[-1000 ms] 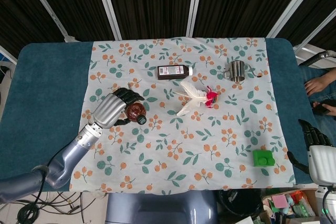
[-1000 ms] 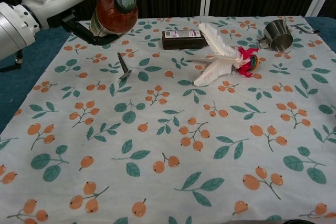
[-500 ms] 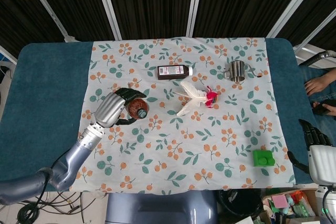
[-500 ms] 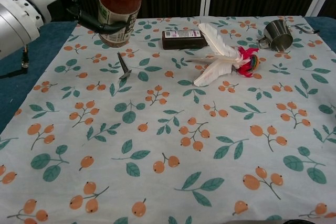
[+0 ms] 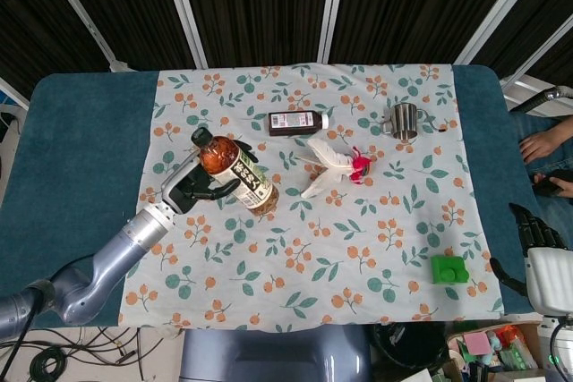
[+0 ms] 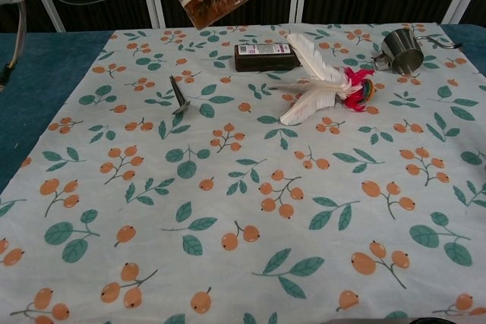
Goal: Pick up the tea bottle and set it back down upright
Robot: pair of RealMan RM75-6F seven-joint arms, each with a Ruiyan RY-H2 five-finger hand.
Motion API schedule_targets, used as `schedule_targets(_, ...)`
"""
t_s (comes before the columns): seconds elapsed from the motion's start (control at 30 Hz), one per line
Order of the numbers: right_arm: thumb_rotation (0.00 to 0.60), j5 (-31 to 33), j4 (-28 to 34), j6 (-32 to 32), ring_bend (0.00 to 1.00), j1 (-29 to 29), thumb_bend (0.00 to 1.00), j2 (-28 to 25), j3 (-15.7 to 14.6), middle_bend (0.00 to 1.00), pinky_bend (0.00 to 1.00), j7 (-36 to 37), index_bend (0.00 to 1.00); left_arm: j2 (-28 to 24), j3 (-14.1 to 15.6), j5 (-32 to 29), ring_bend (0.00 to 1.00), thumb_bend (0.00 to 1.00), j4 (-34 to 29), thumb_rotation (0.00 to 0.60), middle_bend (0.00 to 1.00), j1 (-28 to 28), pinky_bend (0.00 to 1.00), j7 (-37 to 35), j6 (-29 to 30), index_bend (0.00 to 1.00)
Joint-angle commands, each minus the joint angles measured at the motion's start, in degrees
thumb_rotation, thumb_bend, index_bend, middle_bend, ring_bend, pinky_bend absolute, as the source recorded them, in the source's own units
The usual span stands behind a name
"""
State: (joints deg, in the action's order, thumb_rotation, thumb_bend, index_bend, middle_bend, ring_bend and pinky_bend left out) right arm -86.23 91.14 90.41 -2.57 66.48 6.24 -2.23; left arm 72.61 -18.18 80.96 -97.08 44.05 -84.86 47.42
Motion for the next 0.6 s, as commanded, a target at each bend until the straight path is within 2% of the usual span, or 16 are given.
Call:
schedule_targets(0.03,0.6,0.09,0.01,-0.08,0.18,-0.02,0.17,0.02,0.02,0.11,0.26,-0.03,0.09,-3.77,0.28,6.49,0.35,0.53,3.51,0.6,0.38,1.38,0.42,-8.15,-5.63,0.32)
schedule_targets(0.17,0.6,0.13,0.0,-0.13,0.18,-0.05,0.16,0.05,0.04,0.11,0.26,-0.12,0.09,-1.03,2.42,7.63,0.35,0.53,7.06,0.6,0.37,1.84,0.42,5.12,-3.63,0.32)
schedule_targets(0.23,0.6,0.16,0.03,-0.14,0.18,-0.05,0.17,0.06,0.04,0.11,0.26,-0.13,0.09,0.81,3.23,7.72,0.34,0.53,8.86,0.6,0.37,1.82,0.42,15.53,-2.17,0.32)
schedule_targets(0.37,0.6,0.21,0.02,-0.2,0.18,-0.06,0.16,0.07,0.04,0.11,0.26,-0.15,0.09,7.26,3.98,5.84,0.34,0.53,12.9,0.6,0.36,0.47,0.42,43.45,3.82,0.32)
schedule_targets(0.43,0.6,0.25,0.02,-0.23,0.18,-0.07,0.16,0.07,0.06,0.11,0.26,-0.13,0.09,9.97,4.32,5.35,0.34,0.53,14.53,0.6,0.36,0.09,0.42,54.31,6.39,0.32)
schedule_targets(0.6,0.6,0.34,0.1,-0.33,0.18,-0.07,0.16,0.0,0.04,0.11,0.26,-0.09,0.09,15.63,5.62,5.88,0.34,0.53,20.21,0.6,0.36,-0.16,0.42,74.11,11.36,0.32)
